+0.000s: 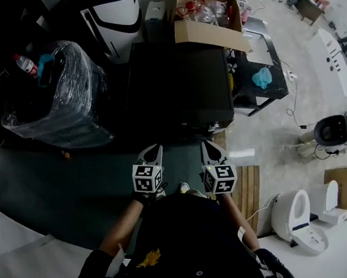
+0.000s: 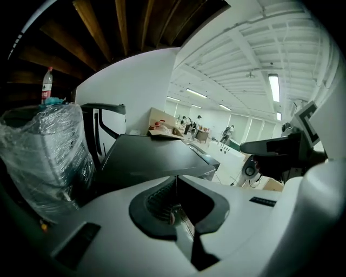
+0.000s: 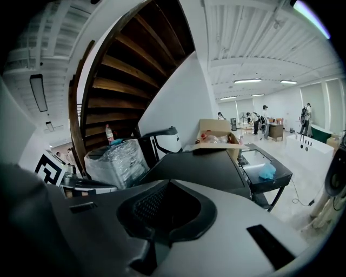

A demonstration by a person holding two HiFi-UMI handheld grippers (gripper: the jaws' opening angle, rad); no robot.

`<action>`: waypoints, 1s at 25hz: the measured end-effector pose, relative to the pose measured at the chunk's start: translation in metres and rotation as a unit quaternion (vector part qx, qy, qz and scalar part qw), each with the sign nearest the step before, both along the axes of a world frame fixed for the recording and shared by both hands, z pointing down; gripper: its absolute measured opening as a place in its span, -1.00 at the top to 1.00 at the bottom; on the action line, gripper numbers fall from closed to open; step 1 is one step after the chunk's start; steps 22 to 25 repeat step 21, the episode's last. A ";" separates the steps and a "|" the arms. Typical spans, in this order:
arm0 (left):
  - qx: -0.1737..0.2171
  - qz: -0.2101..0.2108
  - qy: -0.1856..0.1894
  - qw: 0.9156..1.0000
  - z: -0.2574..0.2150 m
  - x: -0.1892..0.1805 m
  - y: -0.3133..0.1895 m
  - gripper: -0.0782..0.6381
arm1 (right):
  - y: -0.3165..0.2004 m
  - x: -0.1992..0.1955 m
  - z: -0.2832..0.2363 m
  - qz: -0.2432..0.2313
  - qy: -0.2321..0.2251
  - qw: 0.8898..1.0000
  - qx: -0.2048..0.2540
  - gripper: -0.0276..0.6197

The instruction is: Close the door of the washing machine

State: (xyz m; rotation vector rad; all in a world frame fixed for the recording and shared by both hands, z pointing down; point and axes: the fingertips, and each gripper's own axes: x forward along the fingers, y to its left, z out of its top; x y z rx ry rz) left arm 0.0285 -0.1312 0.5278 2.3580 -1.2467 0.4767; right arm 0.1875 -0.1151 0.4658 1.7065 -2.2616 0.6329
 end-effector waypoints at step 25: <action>0.024 0.001 -0.006 1.000 -0.001 -0.026 0.023 0.72 | 0.022 -0.015 0.032 -0.028 0.030 0.997 -0.061 0.83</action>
